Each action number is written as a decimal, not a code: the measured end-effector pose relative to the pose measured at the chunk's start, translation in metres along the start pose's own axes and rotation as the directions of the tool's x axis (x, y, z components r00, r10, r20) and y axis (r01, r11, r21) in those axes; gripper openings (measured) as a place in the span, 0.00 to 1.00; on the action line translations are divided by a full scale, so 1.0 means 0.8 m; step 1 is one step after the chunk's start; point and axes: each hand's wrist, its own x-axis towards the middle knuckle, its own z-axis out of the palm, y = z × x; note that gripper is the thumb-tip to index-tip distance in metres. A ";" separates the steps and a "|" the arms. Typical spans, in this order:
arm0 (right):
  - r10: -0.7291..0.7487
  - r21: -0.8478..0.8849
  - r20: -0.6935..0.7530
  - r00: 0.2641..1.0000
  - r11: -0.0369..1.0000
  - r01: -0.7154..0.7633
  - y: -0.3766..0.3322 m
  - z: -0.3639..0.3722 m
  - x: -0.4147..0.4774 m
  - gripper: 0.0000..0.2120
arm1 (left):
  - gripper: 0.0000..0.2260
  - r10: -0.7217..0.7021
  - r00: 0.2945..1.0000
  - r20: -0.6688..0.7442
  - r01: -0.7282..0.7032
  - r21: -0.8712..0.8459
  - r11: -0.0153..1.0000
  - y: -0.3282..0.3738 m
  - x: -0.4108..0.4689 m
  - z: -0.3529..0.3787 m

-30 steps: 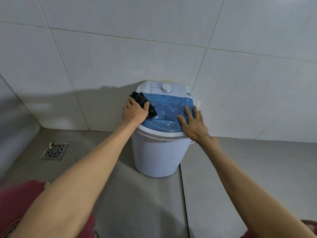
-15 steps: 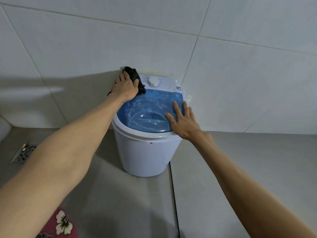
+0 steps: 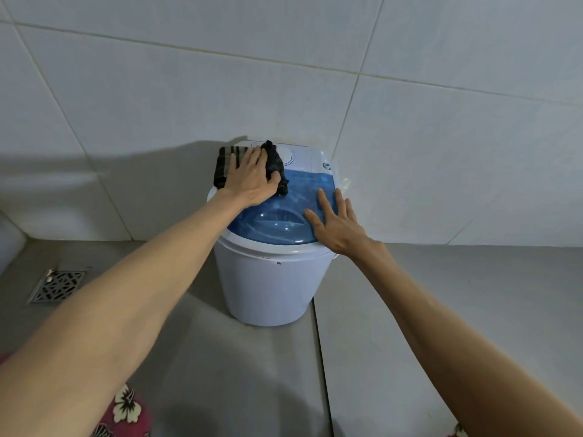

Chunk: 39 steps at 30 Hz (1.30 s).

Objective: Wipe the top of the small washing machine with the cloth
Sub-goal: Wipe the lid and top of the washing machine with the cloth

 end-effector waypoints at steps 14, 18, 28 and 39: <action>0.000 0.005 0.030 1.000 1.000 0.000 -0.004 -0.006 -0.007 0.34 | 0.11 -0.474 0.807 -0.353 0.169 -0.630 0.758 0.060 -0.012 -0.039; -0.002 0.020 0.036 0.999 1.000 0.001 -0.003 -0.004 -0.003 0.34 | 0.15 -0.421 0.856 -0.299 0.075 -0.735 0.674 0.068 0.038 -0.058; -0.019 0.013 0.038 0.999 1.000 0.019 0.004 -0.004 0.001 0.34 | 0.25 0.289 0.957 0.016 -0.290 0.073 0.954 0.036 0.088 0.011; -0.012 -0.007 0.034 0.999 1.000 0.012 0.003 -0.003 0.000 0.34 | 0.26 0.376 0.926 0.030 -0.376 0.168 0.911 0.012 0.084 0.011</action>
